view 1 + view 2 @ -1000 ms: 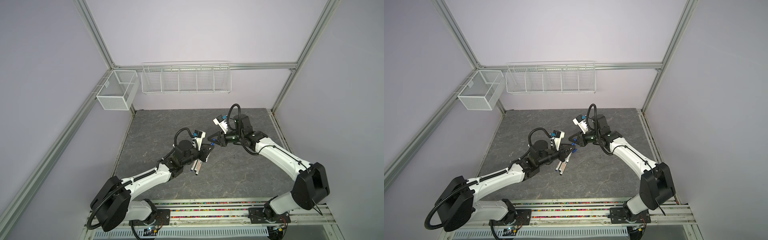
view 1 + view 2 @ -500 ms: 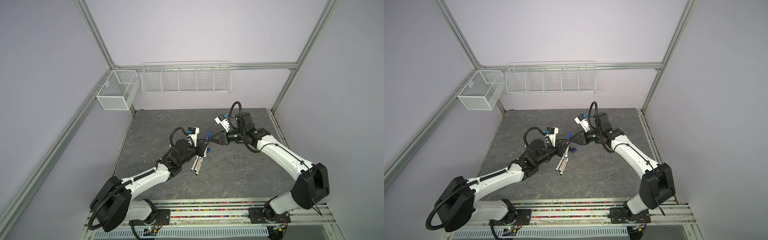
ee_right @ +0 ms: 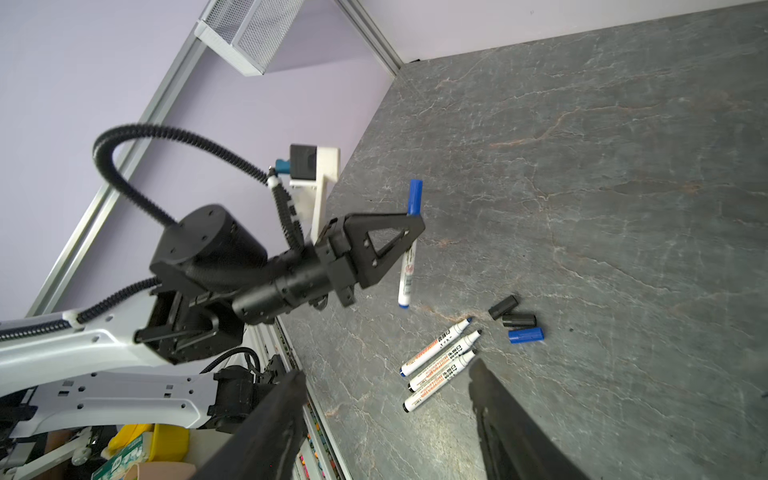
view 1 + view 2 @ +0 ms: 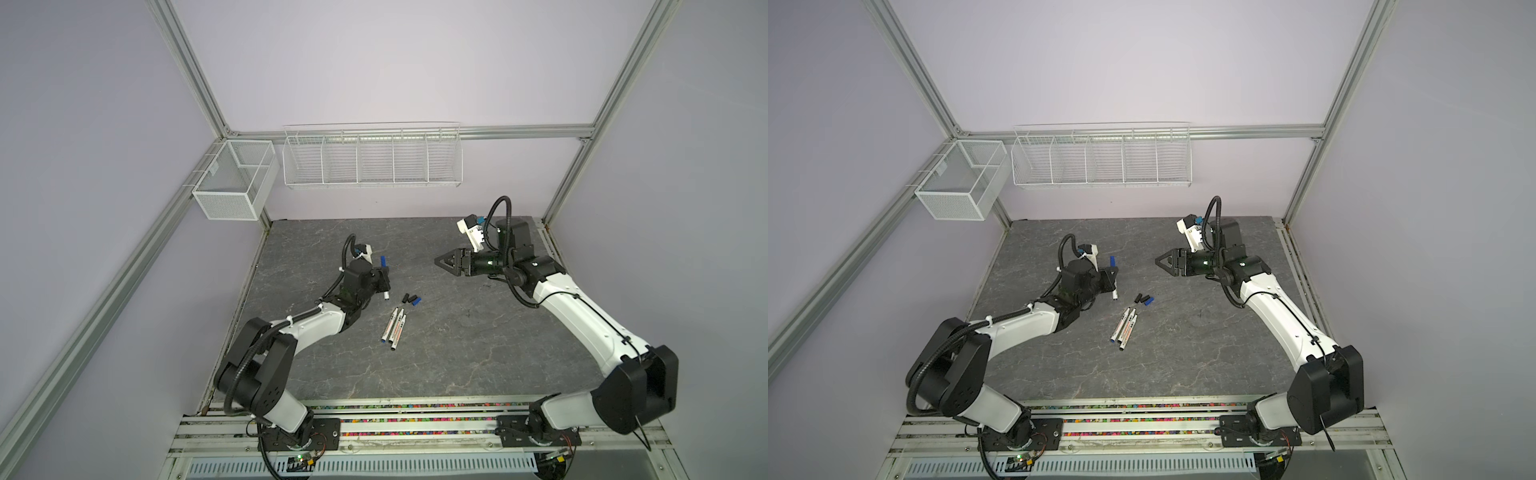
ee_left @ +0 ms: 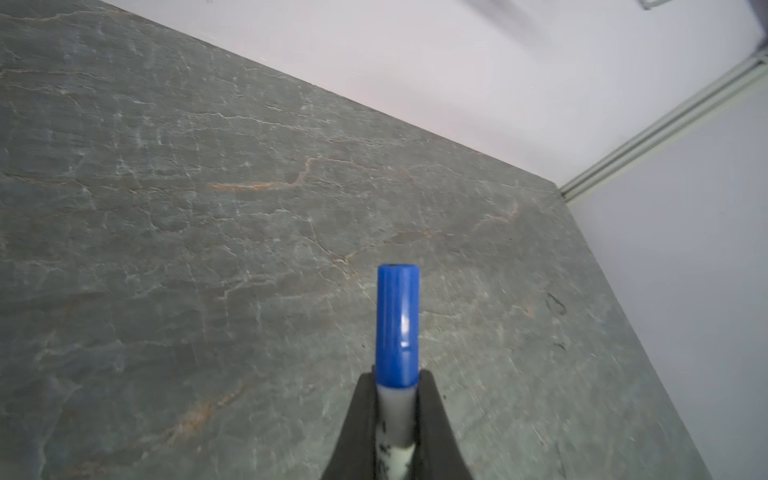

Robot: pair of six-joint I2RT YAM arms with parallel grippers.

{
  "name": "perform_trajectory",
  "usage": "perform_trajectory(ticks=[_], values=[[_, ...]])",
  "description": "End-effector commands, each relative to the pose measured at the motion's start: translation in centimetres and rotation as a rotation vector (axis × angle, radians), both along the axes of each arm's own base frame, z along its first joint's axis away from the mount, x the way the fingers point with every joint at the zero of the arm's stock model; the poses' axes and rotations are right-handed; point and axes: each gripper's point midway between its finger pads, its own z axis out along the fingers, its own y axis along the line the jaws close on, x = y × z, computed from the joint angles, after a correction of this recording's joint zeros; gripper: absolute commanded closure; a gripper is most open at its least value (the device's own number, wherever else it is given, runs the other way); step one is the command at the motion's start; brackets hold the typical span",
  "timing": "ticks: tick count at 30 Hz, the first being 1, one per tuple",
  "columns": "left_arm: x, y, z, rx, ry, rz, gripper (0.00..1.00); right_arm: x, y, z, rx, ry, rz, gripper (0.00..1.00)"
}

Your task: Insert the pens into the pen caps

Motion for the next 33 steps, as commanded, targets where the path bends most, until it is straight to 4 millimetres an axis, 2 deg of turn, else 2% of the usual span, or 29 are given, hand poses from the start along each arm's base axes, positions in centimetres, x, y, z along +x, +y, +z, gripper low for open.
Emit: perform_trajectory(ticks=[1, 3, 7, 12, 15, 19, 20, 21, 27, 31, 33], values=[[0.5, 1.9, -4.9, 0.163, 0.220, 0.036, 1.00, -0.4, -1.3, -3.1, -0.073, 0.071, -0.055, 0.34], [1.1, 2.5, -7.2, 0.235, 0.325, 0.036, 1.00, -0.5, -1.5, -3.6, -0.085, 0.078, -0.063, 0.34], [1.8, 2.4, -10.4, 0.290, 0.432, -0.004, 1.00, -0.5, -1.9, -4.2, -0.113, 0.082, -0.072, 0.35], [2.2, 2.2, -12.7, 0.347, 0.487, -0.040, 1.00, -0.6, -2.2, -4.5, -0.125, 0.085, -0.069, 0.35], [2.2, 2.2, -13.4, 0.368, 0.510, -0.052, 0.89, -0.6, -2.4, -4.6, -0.129, 0.088, -0.069, 0.36], [2.2, 2.4, -13.6, 0.384, 0.524, -0.047, 0.78, -0.7, -2.7, -4.8, -0.131, 0.093, -0.076, 0.37], [2.1, 2.5, -13.6, 0.388, 0.530, -0.047, 0.66, -0.6, -2.9, -4.8, -0.133, 0.091, -0.080, 0.37], [2.1, 2.5, -13.7, 0.390, 0.534, -0.048, 0.64, -0.7, -3.0, -4.8, -0.134, 0.090, -0.083, 0.37], [2.1, 2.3, -12.6, 0.387, 0.517, -0.059, 0.61, -0.6, -3.5, -4.8, -0.132, 0.089, -0.096, 0.38], [1.8, 2.0, -10.4, 0.350, 0.465, -0.076, 0.58, -0.6, -3.4, -4.6, -0.123, 0.086, -0.091, 0.39], [1.2, 1.6, -9.0, 0.319, 0.433, -0.097, 0.52, -0.6, -3.4, -4.6, -0.124, 0.085, -0.091, 0.39]])
